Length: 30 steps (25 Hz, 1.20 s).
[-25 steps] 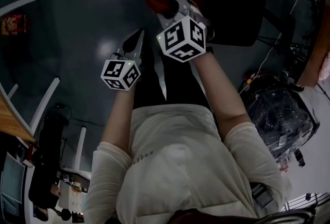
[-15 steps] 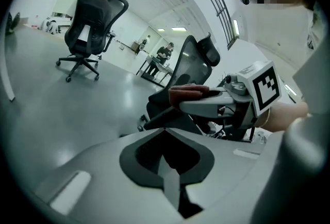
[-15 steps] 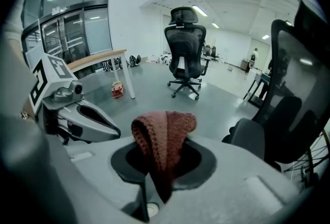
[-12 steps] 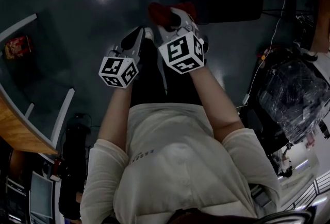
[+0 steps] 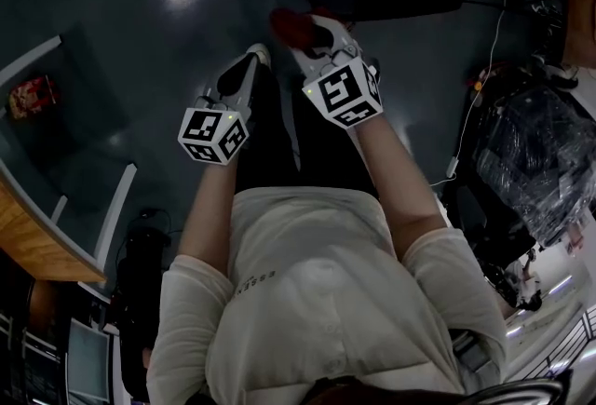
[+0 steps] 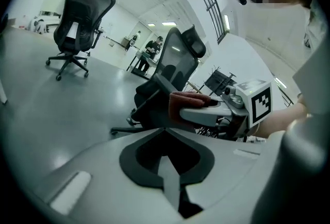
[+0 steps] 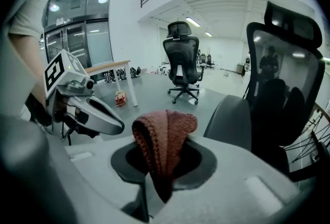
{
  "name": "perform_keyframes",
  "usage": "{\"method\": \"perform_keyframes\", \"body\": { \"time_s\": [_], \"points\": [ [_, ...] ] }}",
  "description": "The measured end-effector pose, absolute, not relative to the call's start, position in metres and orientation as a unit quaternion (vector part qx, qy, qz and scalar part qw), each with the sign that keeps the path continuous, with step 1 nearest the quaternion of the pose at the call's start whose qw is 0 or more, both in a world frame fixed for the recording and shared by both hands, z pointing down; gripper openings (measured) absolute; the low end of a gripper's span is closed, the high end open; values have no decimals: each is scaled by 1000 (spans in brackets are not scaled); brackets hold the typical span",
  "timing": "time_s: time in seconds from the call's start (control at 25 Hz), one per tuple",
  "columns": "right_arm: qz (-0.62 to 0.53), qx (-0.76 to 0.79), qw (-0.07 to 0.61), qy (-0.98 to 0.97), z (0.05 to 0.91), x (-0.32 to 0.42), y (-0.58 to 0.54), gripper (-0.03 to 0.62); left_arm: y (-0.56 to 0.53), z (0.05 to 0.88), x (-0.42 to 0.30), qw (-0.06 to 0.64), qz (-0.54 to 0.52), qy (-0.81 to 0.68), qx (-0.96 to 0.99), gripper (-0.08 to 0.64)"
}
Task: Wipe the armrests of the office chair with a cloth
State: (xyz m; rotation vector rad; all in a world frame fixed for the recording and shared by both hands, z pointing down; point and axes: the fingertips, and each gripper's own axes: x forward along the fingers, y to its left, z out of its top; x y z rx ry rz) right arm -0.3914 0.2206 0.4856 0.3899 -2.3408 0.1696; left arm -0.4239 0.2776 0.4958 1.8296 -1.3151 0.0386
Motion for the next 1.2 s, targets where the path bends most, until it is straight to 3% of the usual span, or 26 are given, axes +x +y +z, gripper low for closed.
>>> {"method": "perform_keyframes", "body": {
  "time_s": [0.6, 1.2],
  "points": [
    [143, 296, 350, -877, 483, -252, 164, 61, 251, 461, -346, 414, -15, -522, 745, 14],
    [197, 417, 301, -835, 427, -49, 139, 61, 165, 398, -184, 357, -6, -446, 821, 14]
  ]
}}
